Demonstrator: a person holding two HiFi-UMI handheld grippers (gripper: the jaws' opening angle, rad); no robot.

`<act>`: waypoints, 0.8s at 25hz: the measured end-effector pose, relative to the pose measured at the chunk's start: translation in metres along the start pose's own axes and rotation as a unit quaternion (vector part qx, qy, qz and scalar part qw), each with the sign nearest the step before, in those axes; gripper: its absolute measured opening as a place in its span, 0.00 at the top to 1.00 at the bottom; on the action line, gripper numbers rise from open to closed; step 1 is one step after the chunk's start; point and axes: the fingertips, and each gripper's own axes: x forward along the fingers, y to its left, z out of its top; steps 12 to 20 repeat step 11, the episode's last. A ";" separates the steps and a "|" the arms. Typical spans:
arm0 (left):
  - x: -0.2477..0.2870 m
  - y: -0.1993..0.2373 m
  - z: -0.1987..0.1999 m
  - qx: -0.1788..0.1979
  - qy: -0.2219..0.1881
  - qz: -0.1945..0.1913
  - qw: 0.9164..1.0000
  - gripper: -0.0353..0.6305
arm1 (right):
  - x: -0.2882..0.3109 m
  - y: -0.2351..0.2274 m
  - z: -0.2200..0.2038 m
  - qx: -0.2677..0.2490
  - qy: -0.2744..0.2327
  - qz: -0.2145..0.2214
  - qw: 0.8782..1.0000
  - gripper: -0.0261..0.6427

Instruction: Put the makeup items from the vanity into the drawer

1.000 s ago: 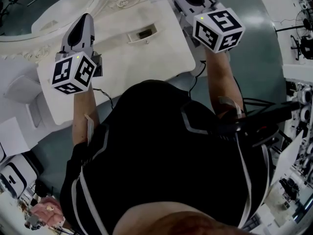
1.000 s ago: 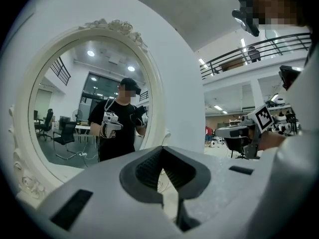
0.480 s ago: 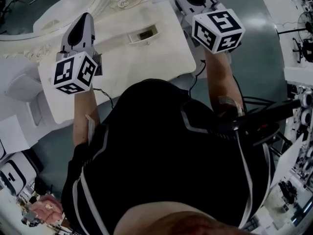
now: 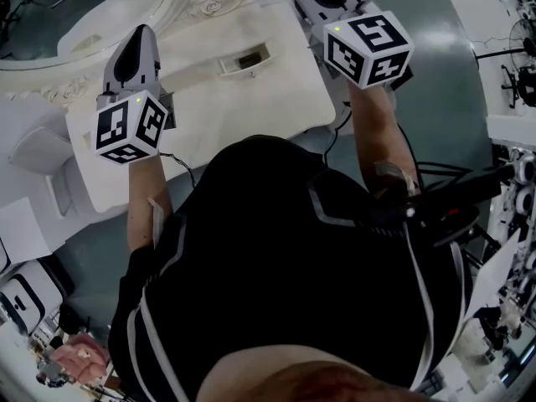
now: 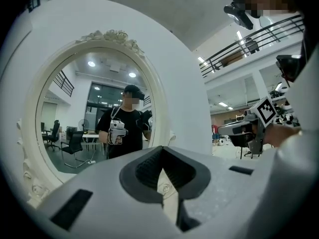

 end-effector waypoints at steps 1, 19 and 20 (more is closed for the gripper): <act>0.000 0.000 -0.001 -0.002 0.001 0.000 1.000 0.94 | 0.000 0.000 0.000 0.000 0.000 0.000 1.000 0.95; -0.008 -0.003 0.005 -0.020 -0.014 -0.017 1.000 0.94 | 0.000 0.002 0.002 0.003 -0.002 0.000 1.000 0.95; -0.008 -0.003 0.005 -0.020 -0.014 -0.017 1.000 0.94 | 0.000 0.002 0.002 0.003 -0.002 0.000 1.000 0.95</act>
